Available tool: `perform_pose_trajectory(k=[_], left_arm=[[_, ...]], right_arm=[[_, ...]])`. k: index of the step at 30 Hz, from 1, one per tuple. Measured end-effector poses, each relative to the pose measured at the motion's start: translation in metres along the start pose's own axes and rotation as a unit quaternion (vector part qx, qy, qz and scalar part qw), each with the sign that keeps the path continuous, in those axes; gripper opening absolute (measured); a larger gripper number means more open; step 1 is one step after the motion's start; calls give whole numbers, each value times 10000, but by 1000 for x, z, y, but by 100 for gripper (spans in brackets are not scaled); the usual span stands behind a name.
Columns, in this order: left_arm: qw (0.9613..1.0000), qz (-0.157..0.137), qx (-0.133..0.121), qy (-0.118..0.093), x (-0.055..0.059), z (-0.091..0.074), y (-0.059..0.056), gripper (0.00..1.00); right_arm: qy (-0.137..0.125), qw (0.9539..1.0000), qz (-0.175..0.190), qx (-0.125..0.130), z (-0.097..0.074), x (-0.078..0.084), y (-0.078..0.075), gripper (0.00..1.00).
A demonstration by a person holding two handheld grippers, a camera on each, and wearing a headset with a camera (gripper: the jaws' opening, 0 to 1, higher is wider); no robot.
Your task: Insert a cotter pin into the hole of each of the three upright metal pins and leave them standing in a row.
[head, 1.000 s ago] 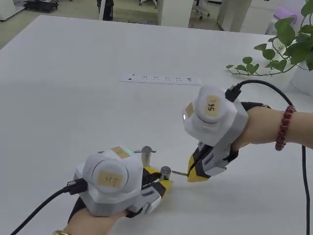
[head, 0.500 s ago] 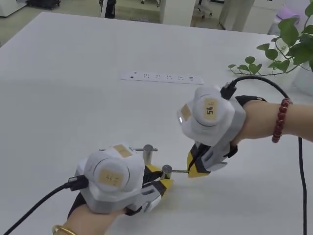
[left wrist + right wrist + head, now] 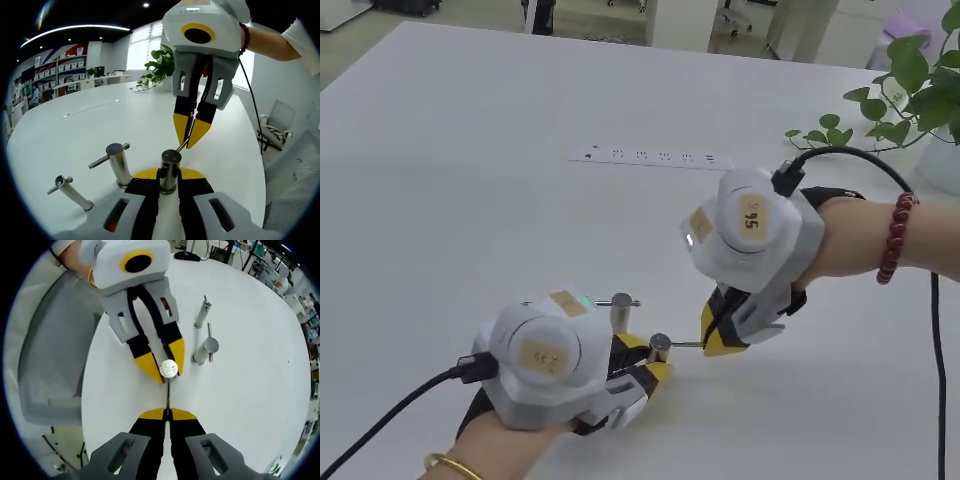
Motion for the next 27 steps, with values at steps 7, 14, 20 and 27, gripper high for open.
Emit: perform_pose_trajectory(k=[7,14,20,27], left_arm=[[10000,-11,15,2,0,0,0,12],[10000,-25,18,5,0,0,0,12],[10000,-40,20,7,0,0,0,12],[10000,-70,33,14,0,0,1,12]], right_arm=[[7,10000,17,-5,1,0,-1,3],[2,10000,14,-24,1,1,1,3],[-15,10000,28,-27,0,1,1,3],[-40,9999,93,-39,0,1,-1,3]])
Point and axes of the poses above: the centre of the closed fingertips' face, and the gripper's own axes: z roughly forward along the fingers, y roughly to its left, x roughly out of its underside, the point moved 8 cm from there along -z, roughly backward along the fingers, and after that the axes turned 10 degrees about z, right-handed, at the moved point
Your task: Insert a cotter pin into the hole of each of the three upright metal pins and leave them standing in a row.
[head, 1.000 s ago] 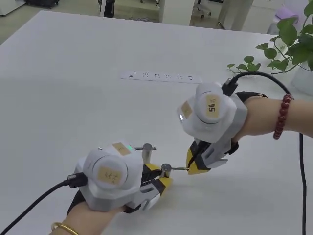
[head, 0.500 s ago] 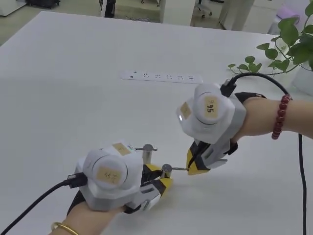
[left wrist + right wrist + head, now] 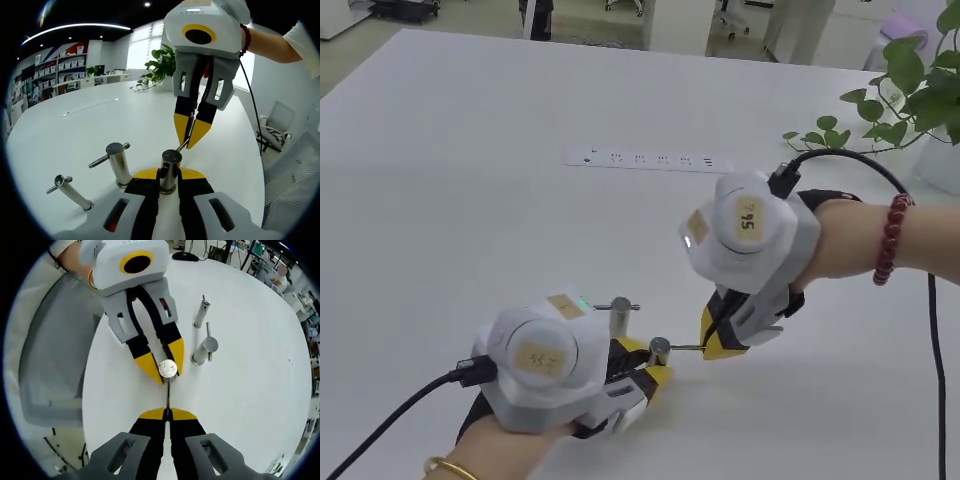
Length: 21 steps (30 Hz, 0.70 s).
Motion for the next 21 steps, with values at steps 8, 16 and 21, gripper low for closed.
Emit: perform_pose_trajectory(k=[8,16,21], left_arm=[[10000,-28,1,3,0,0,0,12],[10000,-55,13,7,0,0,0,12],[10000,-63,26,7,1,0,0,12]], right_arm=[[18,10000,12,-35,0,2,0,3],[12,10000,-8,-67,2,1,2,3],[-17,10000,-10,-73,2,-1,1,3]])
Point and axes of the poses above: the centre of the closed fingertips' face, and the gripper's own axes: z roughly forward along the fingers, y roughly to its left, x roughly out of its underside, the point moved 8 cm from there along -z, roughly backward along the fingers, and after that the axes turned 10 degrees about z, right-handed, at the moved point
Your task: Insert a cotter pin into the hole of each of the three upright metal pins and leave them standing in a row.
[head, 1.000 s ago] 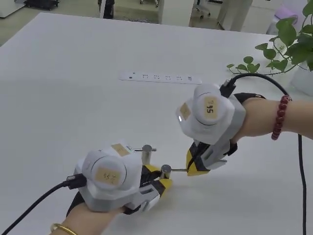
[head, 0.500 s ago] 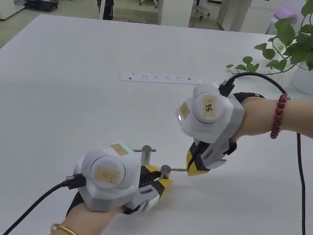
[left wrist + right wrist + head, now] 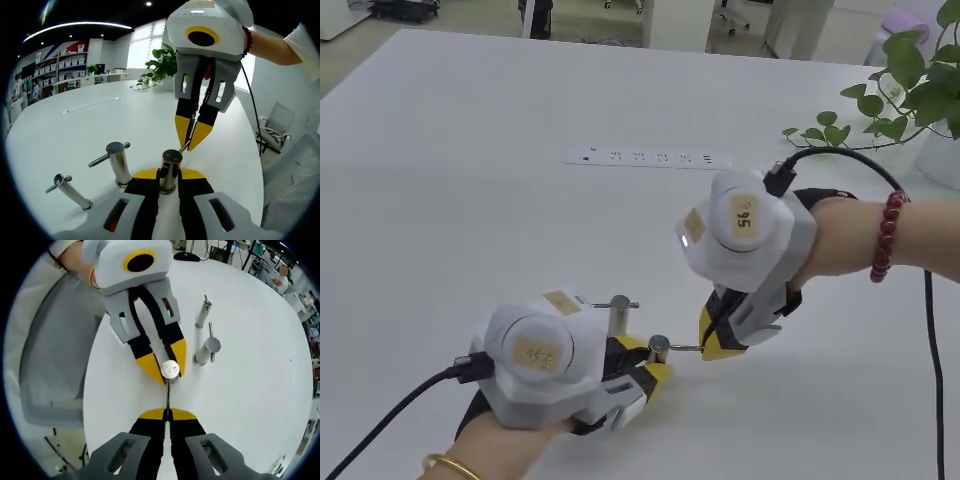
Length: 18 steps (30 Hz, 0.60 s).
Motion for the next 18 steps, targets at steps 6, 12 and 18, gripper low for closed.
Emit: perform_pose_trajectory(k=[6,12,18], left_arm=[[10000,17,-4,6,0,0,0,12],[10000,1,-7,-1,1,0,0,12],[10000,-25,-29,-7,1,0,0,12]], right_arm=[[-30,10000,-16,-3,0,-4,2,3],[10,10000,-47,18,-1,-4,2,3],[-19,10000,29,38,-4,-7,3,3]])
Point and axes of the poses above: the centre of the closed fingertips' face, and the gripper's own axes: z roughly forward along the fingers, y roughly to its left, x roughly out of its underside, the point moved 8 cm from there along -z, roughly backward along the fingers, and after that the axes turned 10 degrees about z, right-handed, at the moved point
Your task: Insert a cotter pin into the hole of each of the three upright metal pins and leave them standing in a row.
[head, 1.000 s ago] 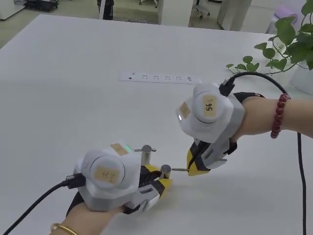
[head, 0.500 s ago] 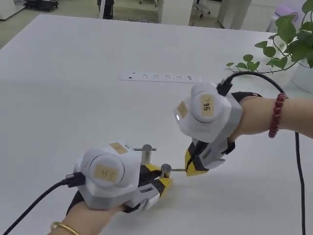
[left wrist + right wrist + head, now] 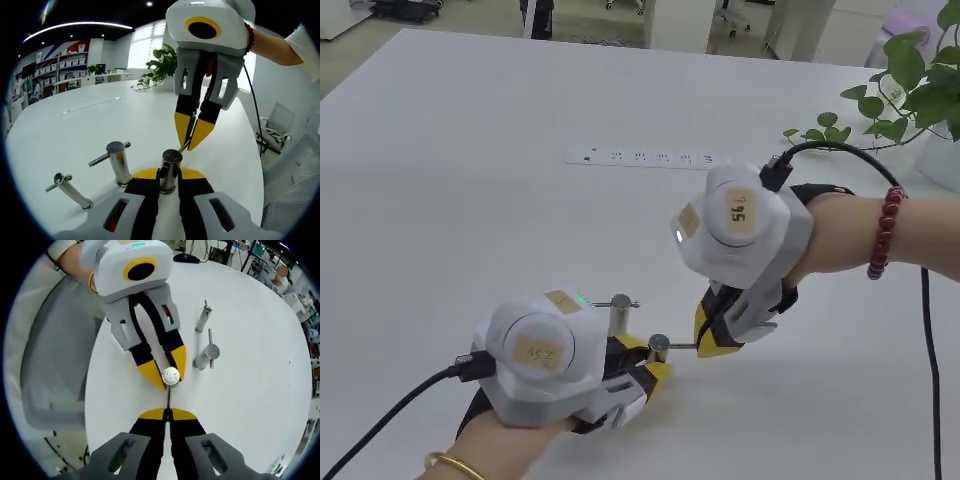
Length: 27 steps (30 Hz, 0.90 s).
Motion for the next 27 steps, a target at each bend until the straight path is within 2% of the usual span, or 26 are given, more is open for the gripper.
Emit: perform_pose_trajectory(k=[5,8,12,23,26,27], left_arm=[[10000,-36,-9,-18,0,0,0,12],[10000,-47,-20,-29,0,0,0,12],[10000,-73,-28,-33,0,0,0,12],[9999,-130,-52,-65,1,1,1,12],[9999,-134,-52,-63,1,1,0,12],[9999,-133,-52,-63,1,0,0,12]], right_arm=[[8,10000,56,26,0,-3,0,3],[-156,9997,161,-11,0,-9,1,3],[-123,9998,137,22,2,-11,0,3],[-396,9988,290,-7,4,-19,1,4],[-473,9982,374,-69,4,-18,2,5],[-502,9979,405,-92,4,-18,2,9]])
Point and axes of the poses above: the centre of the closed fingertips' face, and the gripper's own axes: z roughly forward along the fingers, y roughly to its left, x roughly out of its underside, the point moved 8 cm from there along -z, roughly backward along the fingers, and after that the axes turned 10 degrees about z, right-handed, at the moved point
